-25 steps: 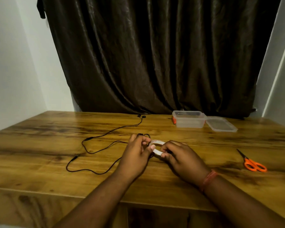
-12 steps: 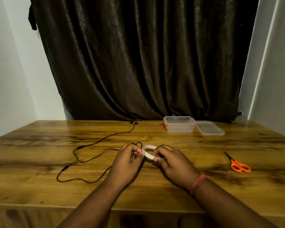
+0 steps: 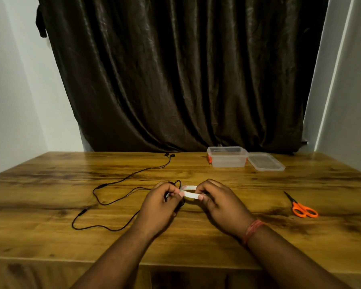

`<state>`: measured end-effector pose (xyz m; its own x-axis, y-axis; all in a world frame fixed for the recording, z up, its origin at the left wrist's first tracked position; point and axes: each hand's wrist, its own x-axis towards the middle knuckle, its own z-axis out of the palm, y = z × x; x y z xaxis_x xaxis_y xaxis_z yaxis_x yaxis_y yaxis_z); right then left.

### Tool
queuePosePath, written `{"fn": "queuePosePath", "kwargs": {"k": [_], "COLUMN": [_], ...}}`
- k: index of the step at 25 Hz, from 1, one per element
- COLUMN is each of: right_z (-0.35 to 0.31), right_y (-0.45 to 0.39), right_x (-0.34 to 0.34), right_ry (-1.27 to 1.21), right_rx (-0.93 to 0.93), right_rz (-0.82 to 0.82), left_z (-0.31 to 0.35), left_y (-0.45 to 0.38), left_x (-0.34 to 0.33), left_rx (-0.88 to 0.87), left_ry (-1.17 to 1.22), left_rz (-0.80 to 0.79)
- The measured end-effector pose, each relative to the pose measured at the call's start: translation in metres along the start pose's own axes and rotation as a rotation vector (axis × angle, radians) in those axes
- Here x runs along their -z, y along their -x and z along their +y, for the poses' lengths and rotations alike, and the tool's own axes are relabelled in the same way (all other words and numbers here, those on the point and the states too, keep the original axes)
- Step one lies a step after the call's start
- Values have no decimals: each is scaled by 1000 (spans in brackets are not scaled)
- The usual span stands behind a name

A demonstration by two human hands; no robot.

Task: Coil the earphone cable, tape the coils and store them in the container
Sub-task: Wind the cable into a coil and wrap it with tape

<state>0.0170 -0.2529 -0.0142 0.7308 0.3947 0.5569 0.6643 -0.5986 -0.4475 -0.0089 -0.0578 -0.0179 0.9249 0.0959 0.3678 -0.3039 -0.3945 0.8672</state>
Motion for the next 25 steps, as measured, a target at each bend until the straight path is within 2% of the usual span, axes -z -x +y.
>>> {"fn": "queuePosePath", "kwargs": {"k": [7,11,14,18,25], "right_z": [-1,1,4,2,4], "right_y": [-2,-1,-2,-4,-5], "right_x": [5,7,7,10,9], "right_ry": [-276,-447,-544,-811,-1058], "right_rx": [-90,-191,-241,-314,-343], "right_rz": [-3,7,8,32,3], "left_z": [5,9,11,13,11], "left_y": [0,-1,-1,-2,-4], "left_x": [5,8,7,13,18], "left_rx": [177,194,203,195,179], "left_ry": [373,520,660,896,1090], "left_rz": [-93,-39,-97,-142,-191]}}
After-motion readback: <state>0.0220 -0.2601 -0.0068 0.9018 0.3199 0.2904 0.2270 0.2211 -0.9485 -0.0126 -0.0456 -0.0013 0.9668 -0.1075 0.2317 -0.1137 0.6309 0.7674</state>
